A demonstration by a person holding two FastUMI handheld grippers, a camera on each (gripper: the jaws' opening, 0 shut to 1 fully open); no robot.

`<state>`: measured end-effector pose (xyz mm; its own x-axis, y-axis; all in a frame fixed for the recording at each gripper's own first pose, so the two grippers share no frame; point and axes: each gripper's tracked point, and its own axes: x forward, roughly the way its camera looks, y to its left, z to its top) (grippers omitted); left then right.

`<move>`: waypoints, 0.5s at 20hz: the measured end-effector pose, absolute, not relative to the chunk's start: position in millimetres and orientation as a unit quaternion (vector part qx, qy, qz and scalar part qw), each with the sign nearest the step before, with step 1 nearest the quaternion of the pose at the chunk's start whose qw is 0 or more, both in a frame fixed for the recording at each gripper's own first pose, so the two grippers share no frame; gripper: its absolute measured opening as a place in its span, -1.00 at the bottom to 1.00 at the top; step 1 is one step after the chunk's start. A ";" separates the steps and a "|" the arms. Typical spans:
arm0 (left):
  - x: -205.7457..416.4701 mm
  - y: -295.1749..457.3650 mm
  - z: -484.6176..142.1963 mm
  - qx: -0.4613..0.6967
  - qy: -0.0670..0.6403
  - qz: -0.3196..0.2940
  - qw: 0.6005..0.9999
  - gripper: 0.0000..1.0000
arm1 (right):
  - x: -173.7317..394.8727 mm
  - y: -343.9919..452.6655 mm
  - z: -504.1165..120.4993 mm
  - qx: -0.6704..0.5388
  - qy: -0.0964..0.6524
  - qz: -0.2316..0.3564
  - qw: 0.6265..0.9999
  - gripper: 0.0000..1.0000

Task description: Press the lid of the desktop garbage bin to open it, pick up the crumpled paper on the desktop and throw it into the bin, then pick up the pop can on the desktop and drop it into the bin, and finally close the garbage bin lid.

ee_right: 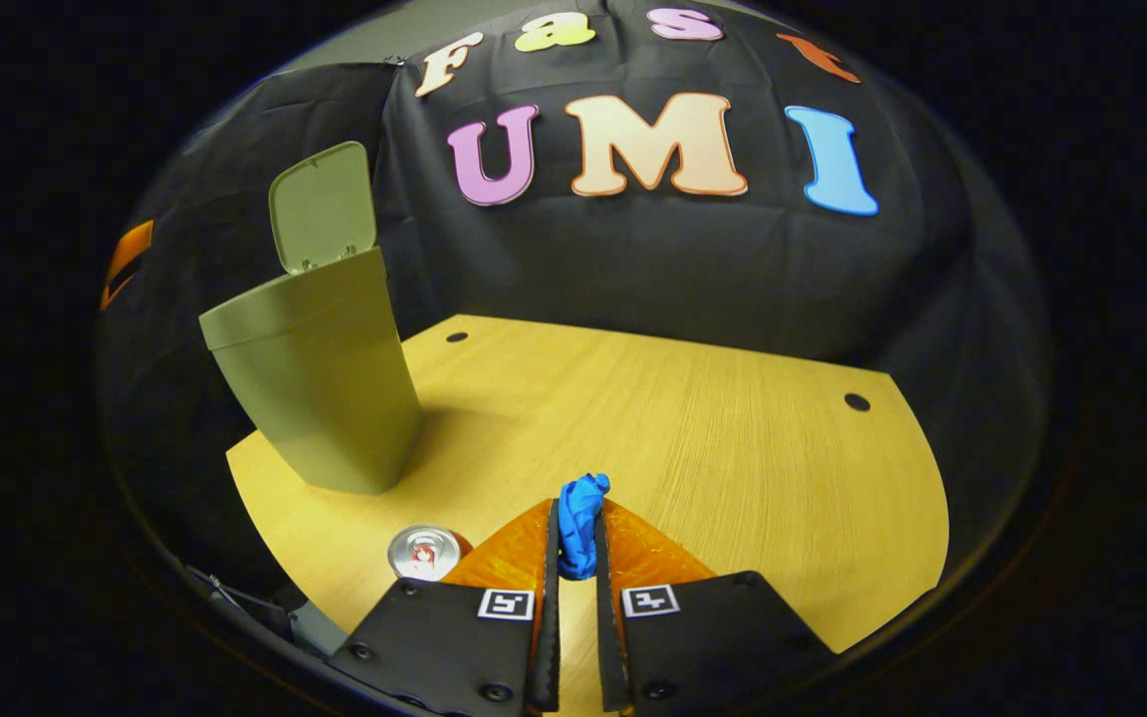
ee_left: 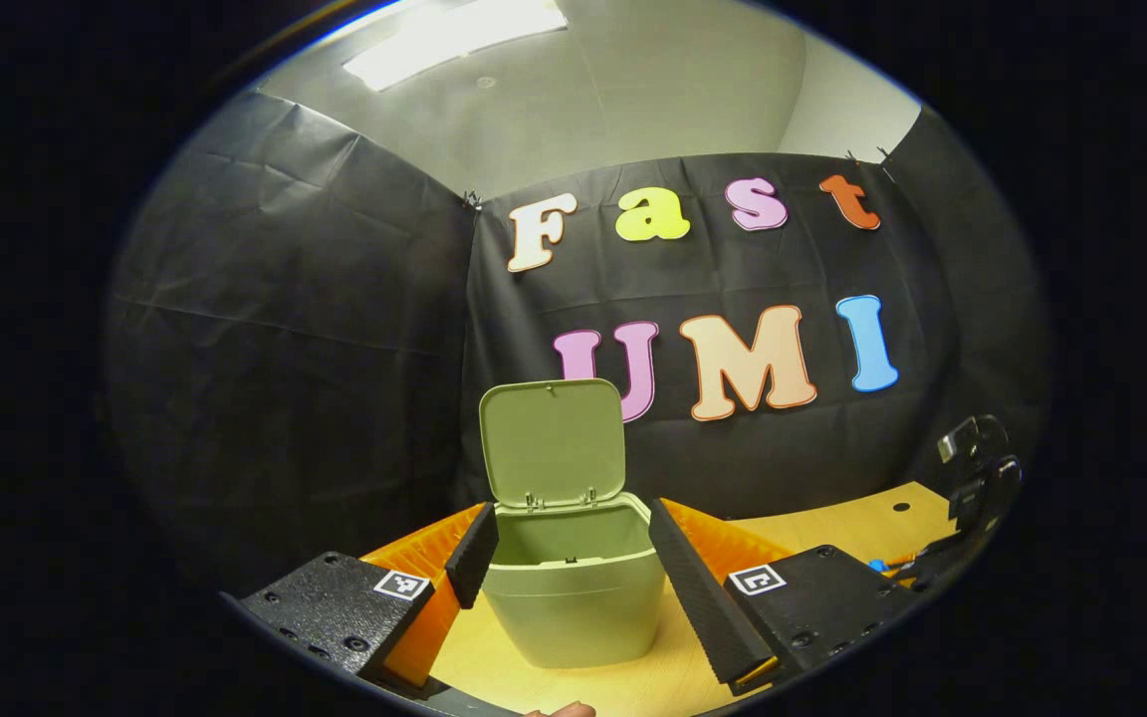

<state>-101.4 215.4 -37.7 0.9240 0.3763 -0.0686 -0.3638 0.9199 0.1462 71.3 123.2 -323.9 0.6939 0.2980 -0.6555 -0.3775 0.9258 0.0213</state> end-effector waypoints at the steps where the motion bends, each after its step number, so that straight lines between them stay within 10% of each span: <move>1: -103.0 217.5 -39.2 0.063 0.049 0.191 0.978 0.87 | 77.6 131.4 -315.1 -0.056 0.337 0.189 0.921 -0.64; 10: -118.3 235.1 -59.0 0.051 0.071 0.201 0.976 0.87 | 114.1 194.2 -244.7 -0.061 0.260 0.231 0.936 -0.65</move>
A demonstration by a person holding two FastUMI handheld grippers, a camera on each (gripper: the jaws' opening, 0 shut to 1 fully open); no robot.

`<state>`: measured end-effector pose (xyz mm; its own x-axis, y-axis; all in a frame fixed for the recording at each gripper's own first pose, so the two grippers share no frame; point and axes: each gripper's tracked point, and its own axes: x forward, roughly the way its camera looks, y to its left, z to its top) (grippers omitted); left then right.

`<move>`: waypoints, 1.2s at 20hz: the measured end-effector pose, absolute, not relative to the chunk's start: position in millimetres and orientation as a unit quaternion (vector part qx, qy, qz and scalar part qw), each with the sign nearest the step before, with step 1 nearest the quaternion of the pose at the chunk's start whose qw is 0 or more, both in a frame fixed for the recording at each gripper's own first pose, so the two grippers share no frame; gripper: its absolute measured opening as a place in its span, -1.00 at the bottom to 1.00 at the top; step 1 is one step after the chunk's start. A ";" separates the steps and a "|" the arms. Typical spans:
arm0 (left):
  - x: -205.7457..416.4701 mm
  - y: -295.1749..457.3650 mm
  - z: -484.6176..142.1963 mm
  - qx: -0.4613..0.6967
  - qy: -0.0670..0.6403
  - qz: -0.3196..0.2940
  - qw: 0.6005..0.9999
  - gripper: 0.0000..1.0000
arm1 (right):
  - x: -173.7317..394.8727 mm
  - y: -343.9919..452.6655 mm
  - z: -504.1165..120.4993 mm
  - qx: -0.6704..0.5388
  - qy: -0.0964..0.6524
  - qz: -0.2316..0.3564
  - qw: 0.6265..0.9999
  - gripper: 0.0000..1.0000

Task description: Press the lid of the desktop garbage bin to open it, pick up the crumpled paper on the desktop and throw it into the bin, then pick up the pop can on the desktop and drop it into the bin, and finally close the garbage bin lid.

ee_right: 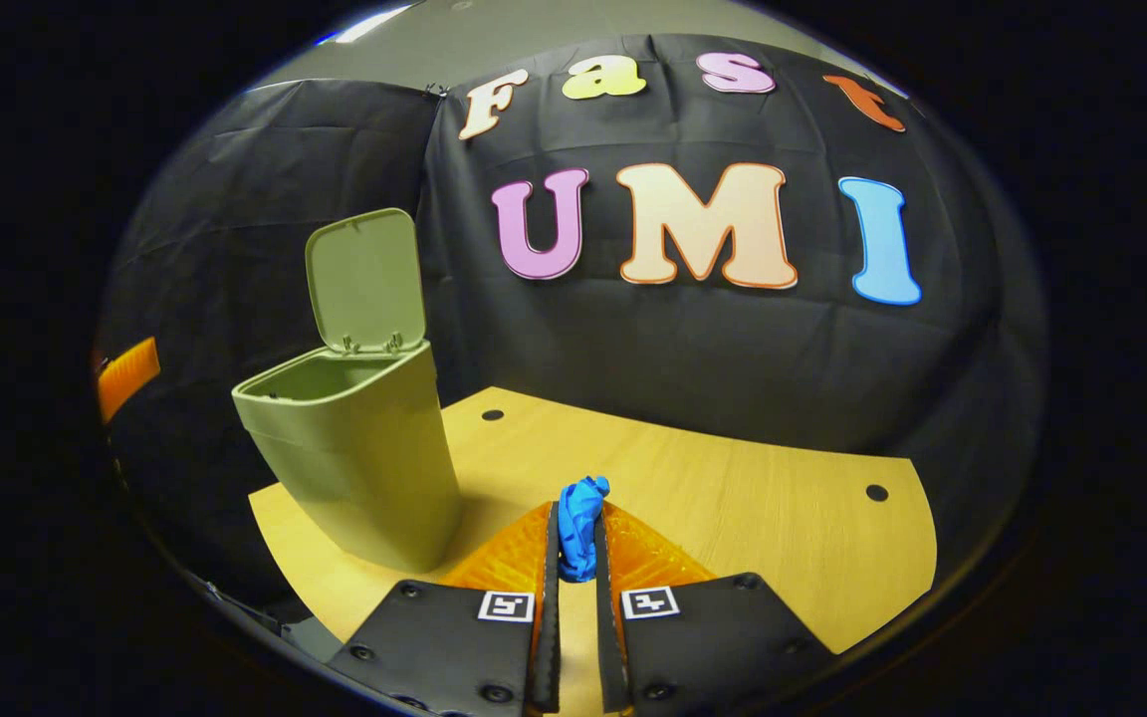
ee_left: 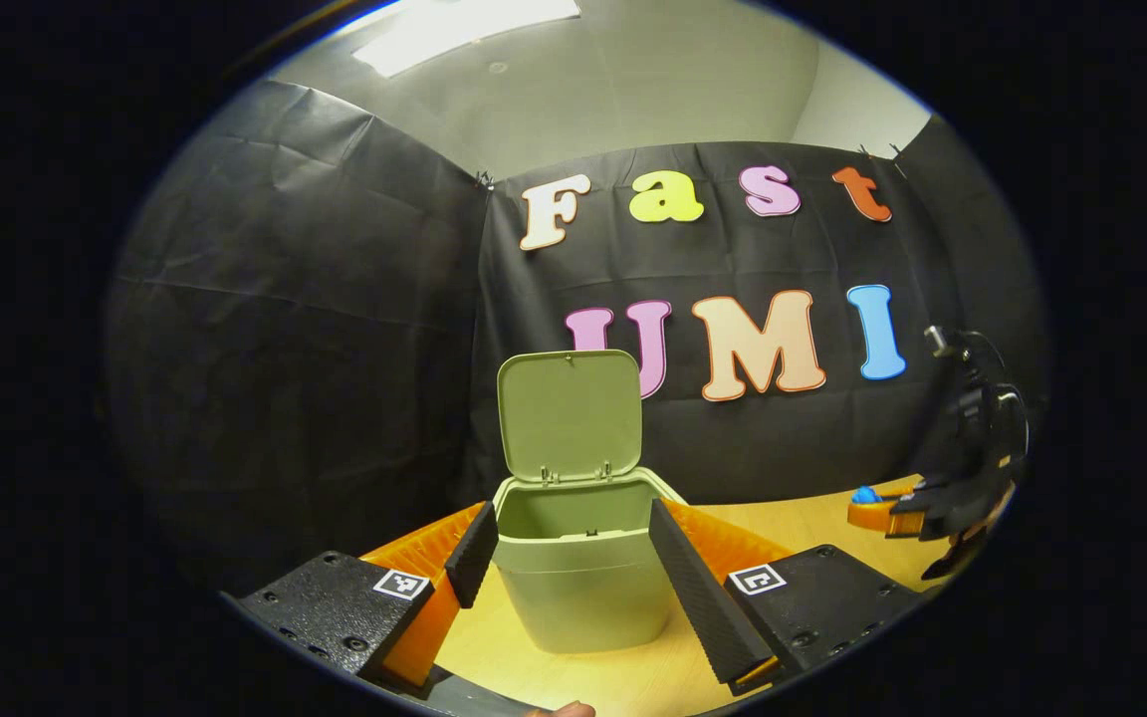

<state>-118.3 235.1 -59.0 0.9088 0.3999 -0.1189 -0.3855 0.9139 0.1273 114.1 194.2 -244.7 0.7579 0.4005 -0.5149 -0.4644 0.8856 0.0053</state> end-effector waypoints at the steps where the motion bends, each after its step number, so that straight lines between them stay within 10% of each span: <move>1: -119.9 237.8 -60.7 0.048 0.074 0.203 0.975 0.87 | 117.8 206.0 -238.0 -0.063 0.250 0.238 0.936 -0.65; 24: -155.3 320.5 -82.1 0.038 0.095 0.236 0.966 0.87 | 124.6 414.9 -201.9 -0.055 0.190 0.345 0.917 -0.66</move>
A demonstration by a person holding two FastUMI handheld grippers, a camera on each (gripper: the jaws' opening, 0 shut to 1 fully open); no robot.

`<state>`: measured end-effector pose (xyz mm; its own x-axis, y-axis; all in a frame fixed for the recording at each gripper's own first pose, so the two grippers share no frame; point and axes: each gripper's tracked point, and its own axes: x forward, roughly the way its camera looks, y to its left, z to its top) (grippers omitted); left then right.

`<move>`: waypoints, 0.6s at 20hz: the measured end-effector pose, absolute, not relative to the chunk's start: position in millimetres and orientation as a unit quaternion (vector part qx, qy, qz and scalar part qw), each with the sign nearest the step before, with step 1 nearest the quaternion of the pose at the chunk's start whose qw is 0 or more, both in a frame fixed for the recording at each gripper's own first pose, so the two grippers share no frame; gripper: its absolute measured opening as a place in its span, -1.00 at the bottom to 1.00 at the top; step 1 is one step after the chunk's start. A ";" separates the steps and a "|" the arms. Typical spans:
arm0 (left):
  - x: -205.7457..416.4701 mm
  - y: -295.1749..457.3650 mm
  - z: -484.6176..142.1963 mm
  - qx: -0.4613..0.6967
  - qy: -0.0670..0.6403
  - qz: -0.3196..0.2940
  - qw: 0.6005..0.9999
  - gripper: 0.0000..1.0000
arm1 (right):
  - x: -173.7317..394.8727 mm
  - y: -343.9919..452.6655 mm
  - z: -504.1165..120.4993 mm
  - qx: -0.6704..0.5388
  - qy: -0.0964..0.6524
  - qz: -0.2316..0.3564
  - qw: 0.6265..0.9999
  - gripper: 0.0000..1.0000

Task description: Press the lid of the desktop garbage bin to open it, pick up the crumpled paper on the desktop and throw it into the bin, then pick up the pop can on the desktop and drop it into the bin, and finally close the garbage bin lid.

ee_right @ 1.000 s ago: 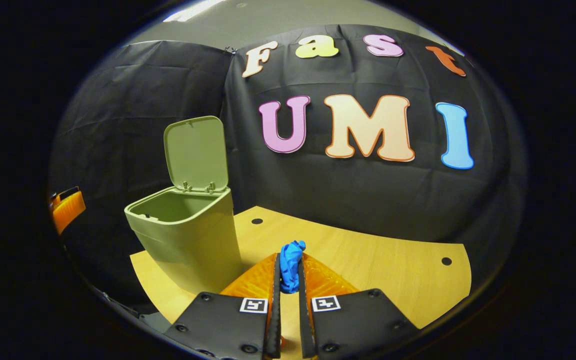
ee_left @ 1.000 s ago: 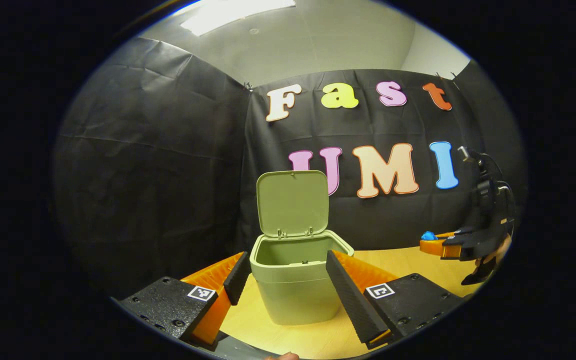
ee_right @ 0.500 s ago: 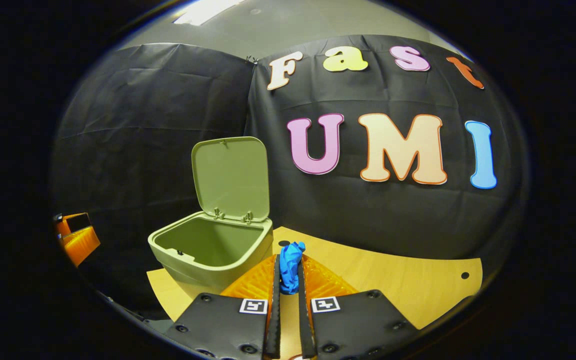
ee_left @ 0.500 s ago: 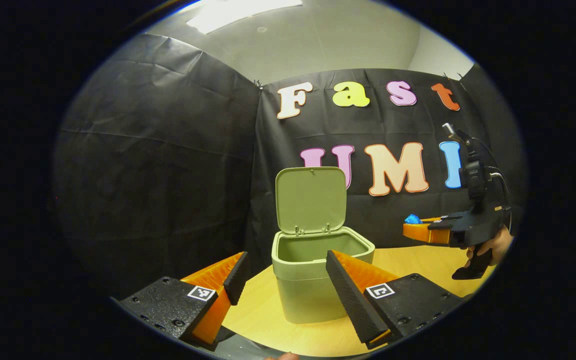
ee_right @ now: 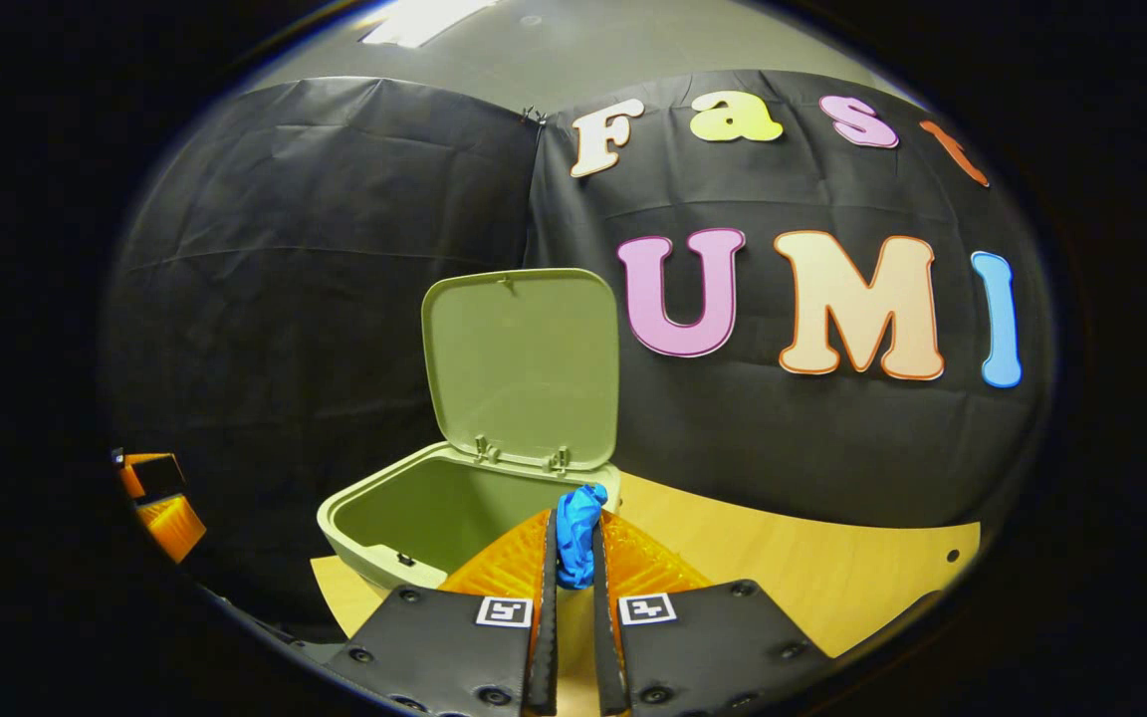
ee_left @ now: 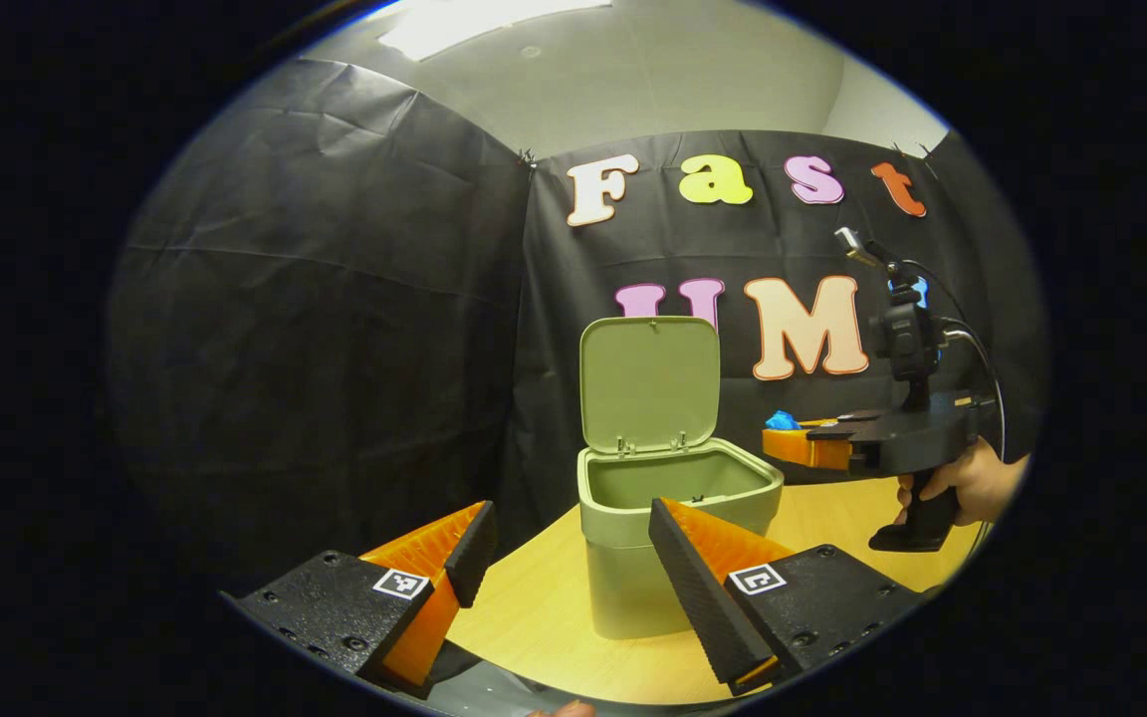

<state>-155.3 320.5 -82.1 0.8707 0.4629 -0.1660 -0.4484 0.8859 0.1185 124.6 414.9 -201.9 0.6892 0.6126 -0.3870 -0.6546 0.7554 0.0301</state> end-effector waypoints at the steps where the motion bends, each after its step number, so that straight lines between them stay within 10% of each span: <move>1: -155.2 323.1 -83.4 0.037 0.097 0.236 0.966 0.87 | 125.1 423.4 -204.1 -0.053 0.193 0.349 0.915 -0.66; 4: -156.4 324.0 -87.6 0.028 0.100 0.234 0.967 0.94 | 123.0 447.0 -215.3 -0.050 0.209 0.360 0.908 -0.67; 8: -151.0 315.5 -89.8 0.017 0.100 0.209 0.973 0.87 | 126.8 447.9 -211.0 -0.042 0.200 0.355 0.912 0.97; 12: -119.5 289.7 -96.4 0.008 0.098 0.177 0.979 0.85 | 138.1 404.5 -187.4 -0.047 0.161 0.322 0.932 0.98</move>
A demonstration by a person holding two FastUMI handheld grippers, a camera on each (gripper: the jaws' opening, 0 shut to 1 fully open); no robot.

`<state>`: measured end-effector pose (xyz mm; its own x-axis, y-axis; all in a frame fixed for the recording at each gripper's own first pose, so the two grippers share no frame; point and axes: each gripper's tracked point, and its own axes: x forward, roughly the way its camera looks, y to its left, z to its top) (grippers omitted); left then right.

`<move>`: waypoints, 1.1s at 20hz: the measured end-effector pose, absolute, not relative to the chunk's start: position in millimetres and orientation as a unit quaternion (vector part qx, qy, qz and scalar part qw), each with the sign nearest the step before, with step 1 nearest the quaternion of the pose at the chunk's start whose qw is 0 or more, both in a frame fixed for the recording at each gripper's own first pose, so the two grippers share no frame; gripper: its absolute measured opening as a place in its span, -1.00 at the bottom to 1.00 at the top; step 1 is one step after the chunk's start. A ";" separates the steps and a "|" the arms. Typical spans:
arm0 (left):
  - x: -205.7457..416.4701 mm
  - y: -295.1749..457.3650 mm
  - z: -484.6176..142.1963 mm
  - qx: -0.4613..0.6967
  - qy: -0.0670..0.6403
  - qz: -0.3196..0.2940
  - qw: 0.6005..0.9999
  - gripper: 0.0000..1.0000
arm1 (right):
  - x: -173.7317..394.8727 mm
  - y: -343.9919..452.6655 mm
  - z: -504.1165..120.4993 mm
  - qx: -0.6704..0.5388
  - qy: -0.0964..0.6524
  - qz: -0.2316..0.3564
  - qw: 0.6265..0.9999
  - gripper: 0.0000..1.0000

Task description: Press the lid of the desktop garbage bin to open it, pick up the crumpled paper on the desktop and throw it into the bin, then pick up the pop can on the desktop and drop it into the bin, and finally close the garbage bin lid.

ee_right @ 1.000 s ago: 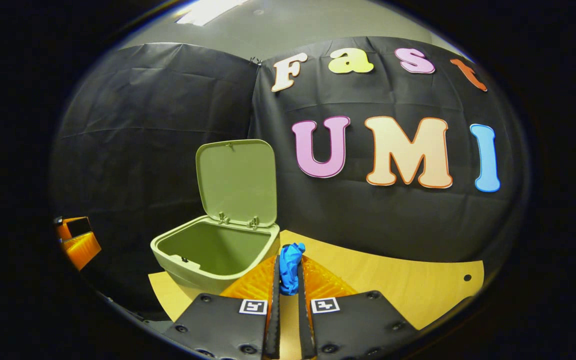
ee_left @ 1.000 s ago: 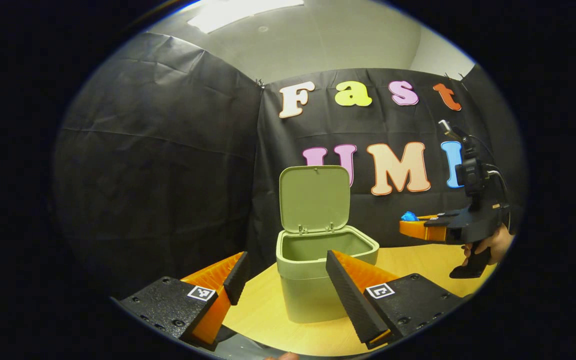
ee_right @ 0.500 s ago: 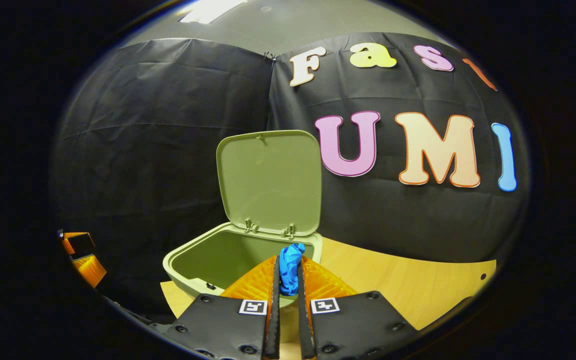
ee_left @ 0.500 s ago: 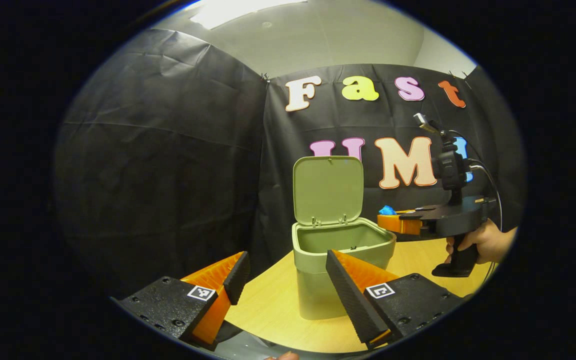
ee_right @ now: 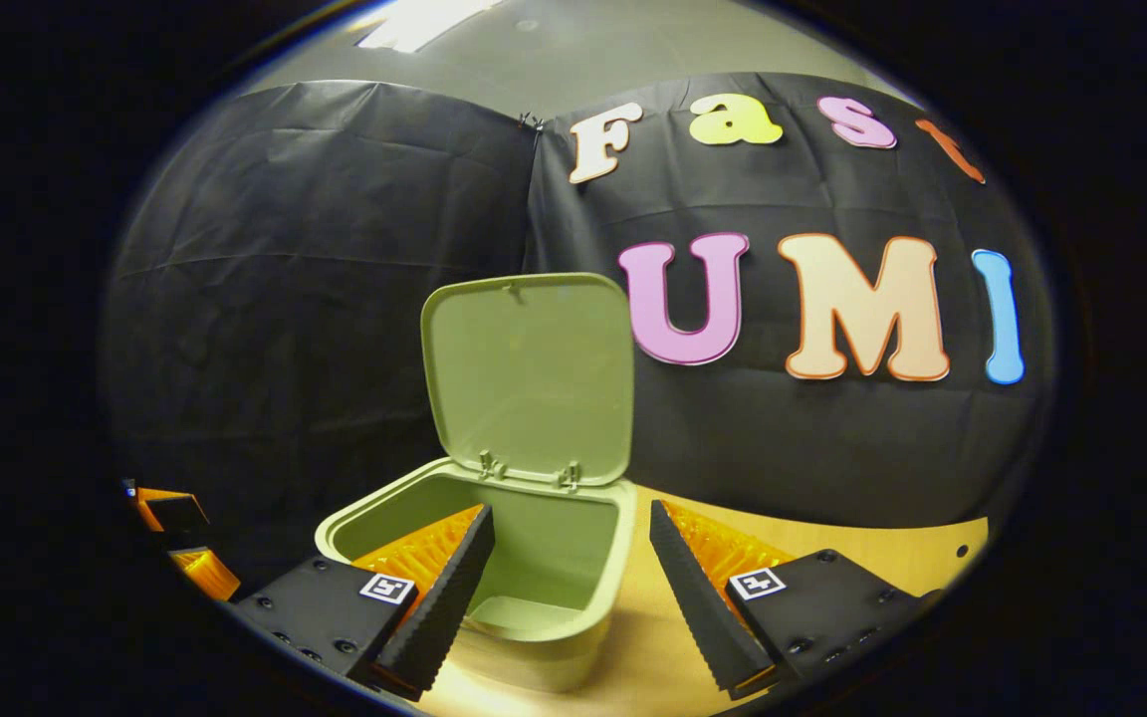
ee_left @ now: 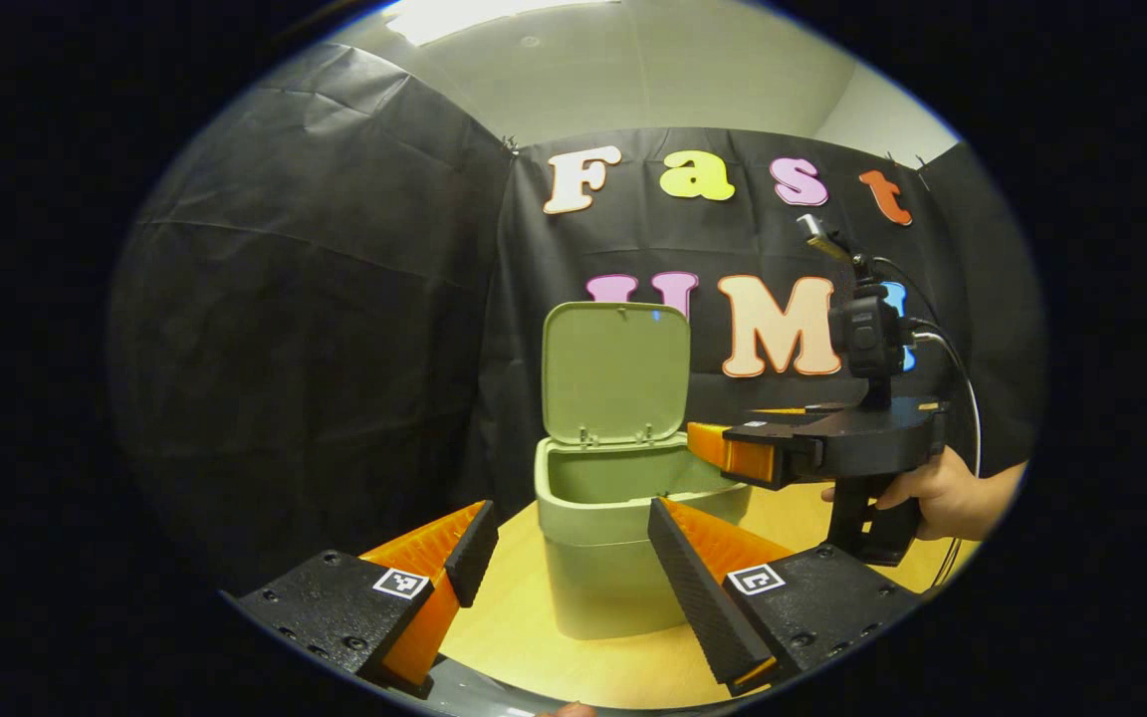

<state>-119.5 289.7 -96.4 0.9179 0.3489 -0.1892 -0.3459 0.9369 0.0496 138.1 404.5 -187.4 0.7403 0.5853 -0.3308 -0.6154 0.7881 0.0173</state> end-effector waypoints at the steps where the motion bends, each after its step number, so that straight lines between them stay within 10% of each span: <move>1: -114.3 282.3 -97.4 0.006 0.097 0.168 0.981 0.86 | 142.7 384.2 -179.8 -0.046 0.155 0.306 0.938 1.00; 22: -7.7 56.1 -206.2 -0.025 0.162 -0.056 0.985 0.87 | 120.1 45.2 -160.7 -0.071 0.175 0.055 0.980 0.97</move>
<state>-7.7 56.1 -206.2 0.9411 -0.1178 -0.3171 0.1014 0.9925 -0.0677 120.1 45.2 -160.7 0.9326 0.0838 -0.3512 -0.1335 0.9838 -0.1197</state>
